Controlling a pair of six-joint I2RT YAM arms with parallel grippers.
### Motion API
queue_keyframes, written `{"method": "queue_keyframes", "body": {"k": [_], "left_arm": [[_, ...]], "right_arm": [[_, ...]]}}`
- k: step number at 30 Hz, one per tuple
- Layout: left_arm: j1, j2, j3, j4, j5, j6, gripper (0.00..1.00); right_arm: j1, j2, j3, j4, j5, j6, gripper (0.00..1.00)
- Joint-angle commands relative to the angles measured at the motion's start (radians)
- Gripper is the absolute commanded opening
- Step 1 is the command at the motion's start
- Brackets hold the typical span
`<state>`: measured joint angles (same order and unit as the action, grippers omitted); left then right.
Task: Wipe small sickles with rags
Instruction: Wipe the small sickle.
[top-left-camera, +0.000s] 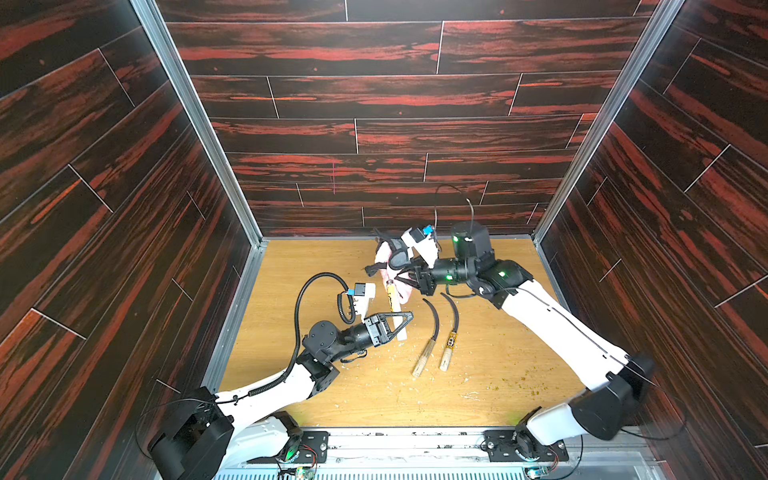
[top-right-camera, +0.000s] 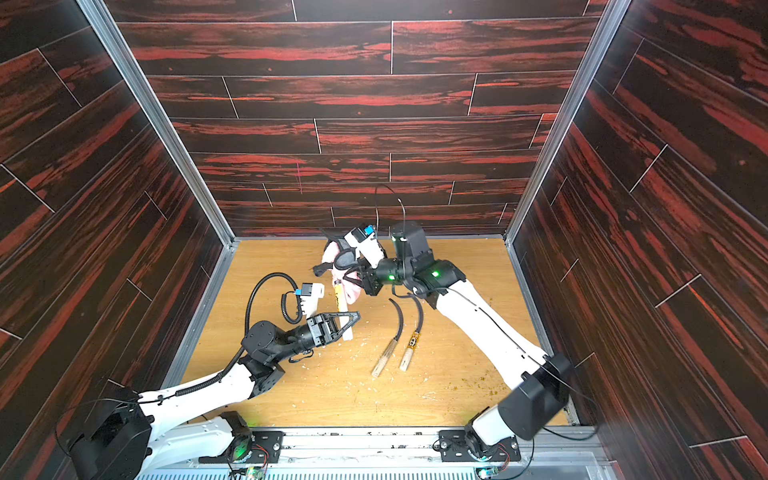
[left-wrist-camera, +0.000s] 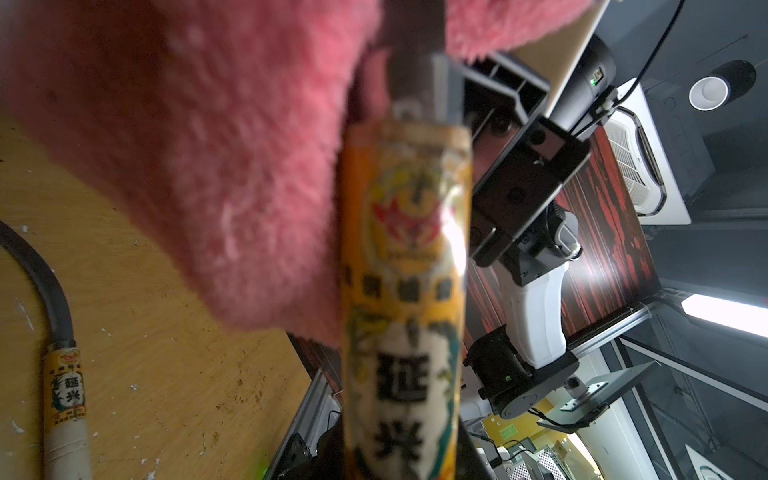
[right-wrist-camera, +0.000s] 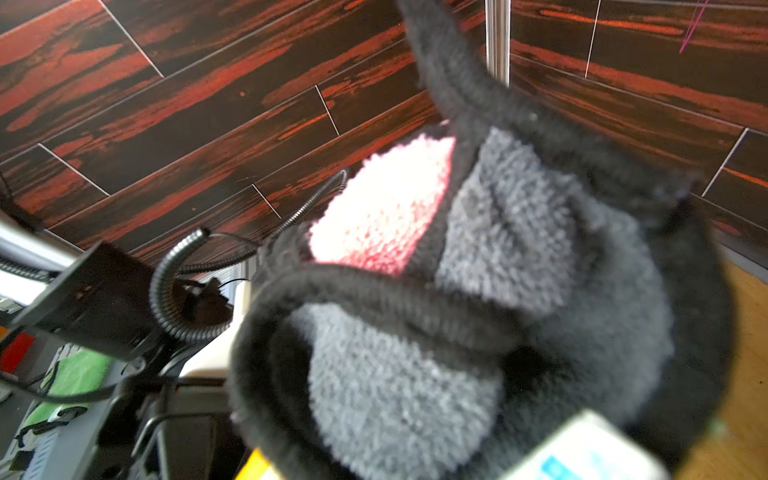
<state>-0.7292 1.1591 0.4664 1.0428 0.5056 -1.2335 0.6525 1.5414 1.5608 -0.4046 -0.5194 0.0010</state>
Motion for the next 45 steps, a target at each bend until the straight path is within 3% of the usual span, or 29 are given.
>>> {"method": "queue_keyframes", "body": {"k": [1, 26, 34, 40, 45], "left_arm": [[-0.024, 0.013, 0.016, -0.090, 0.078, 0.026, 0.00], [-0.077, 0.011, 0.037, -0.273, 0.082, 0.097, 0.00], [-0.082, -0.048, 0.044, -0.319, 0.063, 0.118, 0.00], [-0.081, -0.110, 0.017, -0.375, 0.008, 0.148, 0.00], [-0.078, -0.087, -0.029, -0.322, -0.030, 0.127, 0.00]], "right_arm": [[0.015, 0.064, 0.090, 0.039, -0.020, -0.023, 0.00], [-0.112, 0.312, 0.337, 0.050, -0.136, 0.091, 0.00], [-0.136, 0.389, 0.351, 0.058, -0.150, 0.117, 0.00], [-0.151, 0.367, 0.327, 0.073, -0.143, 0.134, 0.00], [-0.151, 0.232, 0.239, 0.111, -0.133, 0.140, 0.00]]}}
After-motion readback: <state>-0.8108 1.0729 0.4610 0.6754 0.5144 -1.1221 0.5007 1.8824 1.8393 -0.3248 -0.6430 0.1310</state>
